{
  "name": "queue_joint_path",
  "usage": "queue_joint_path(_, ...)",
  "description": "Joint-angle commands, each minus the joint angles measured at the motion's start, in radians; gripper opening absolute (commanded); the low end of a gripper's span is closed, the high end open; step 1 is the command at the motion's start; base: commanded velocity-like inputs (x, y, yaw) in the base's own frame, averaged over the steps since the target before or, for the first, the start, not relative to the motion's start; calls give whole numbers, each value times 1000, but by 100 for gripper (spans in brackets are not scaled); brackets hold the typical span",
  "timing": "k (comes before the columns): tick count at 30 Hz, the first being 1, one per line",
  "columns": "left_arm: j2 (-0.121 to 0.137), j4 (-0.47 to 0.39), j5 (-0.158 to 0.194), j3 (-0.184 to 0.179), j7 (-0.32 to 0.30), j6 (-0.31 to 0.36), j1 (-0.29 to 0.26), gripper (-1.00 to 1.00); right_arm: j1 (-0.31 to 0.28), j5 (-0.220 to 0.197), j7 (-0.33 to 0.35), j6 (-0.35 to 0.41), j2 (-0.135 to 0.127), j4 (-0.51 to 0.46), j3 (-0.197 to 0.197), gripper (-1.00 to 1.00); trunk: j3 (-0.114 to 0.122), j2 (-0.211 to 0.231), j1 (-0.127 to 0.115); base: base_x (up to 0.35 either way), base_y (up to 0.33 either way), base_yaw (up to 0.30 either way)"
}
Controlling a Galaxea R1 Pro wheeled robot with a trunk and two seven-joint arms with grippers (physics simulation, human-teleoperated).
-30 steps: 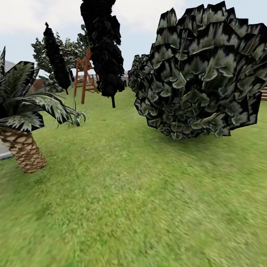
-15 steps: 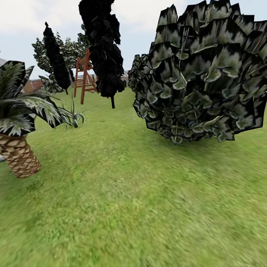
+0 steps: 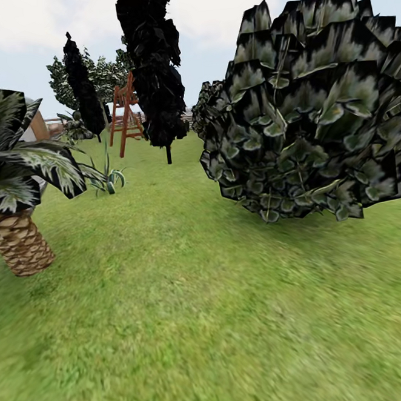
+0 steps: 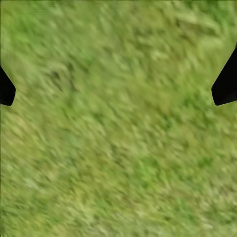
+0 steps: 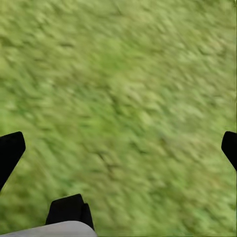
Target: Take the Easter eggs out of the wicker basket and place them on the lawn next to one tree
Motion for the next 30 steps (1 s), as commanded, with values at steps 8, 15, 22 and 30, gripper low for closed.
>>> queue_joint_path(8,0,1,1,0,1,-4,-1,100,-1,-1,0,-3,0,1,-1,100,-1,0,0,316,-28,-26)
queue_joint_path(15,0,1,1,0,1,-3,-1,100,-1,-1,1,-3,-1,1,-1,100,1,0,0,269,-157,-263)
queue_joint_path(22,0,1,1,0,1,-3,-1,100,-1,-1,1,-3,0,1,-1,100,5,0,0,264,-169,-297)
queue_joint_path(30,0,1,1,0,1,-3,-1,100,-1,-1,0,-3,-1,1,-1,100,8,0,0,263,-171,-289)
